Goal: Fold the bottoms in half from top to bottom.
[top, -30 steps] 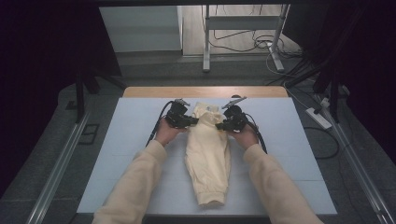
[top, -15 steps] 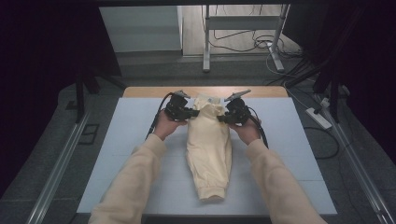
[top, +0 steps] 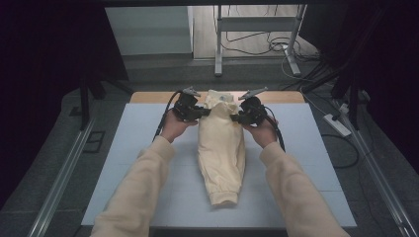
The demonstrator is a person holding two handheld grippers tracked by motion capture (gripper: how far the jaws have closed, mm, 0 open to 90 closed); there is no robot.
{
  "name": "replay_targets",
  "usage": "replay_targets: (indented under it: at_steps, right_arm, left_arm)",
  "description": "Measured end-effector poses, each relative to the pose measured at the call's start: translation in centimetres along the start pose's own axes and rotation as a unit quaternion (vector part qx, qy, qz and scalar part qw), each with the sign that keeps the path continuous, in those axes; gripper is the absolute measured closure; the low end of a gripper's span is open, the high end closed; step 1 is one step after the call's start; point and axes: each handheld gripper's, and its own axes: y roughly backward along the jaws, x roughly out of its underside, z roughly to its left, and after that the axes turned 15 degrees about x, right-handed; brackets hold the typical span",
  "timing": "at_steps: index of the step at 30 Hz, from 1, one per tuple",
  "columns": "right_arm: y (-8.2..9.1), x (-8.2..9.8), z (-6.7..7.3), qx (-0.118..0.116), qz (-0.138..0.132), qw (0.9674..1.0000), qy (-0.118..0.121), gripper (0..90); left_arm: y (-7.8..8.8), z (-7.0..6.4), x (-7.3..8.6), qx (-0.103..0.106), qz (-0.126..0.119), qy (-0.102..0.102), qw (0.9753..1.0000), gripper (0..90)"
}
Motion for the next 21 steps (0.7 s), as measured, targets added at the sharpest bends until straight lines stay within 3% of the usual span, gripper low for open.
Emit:
replay_targets:
  at_steps: [6, 14, 21]
  right_arm:
    - [1.4, -2.3, -0.6, 0.011, -0.034, 0.9994, 0.0, 72.7]
    - [1.0, -1.9, -0.2, 0.011, -0.019, 0.9997, 0.008, 72.6]
    - [0.8, -1.8, -0.2, 0.016, -0.015, 0.9997, 0.012, 72.7]
  left_arm:
    - [2.1, -0.2, -2.0, -0.006, -0.022, -0.012, 0.9997, 82.4]
    - [1.4, 0.0, -1.1, -0.001, -0.013, -0.005, 0.9999, 82.3]
    - [1.5, 0.1, -1.2, -0.006, -0.016, -0.005, 0.9998, 82.4]
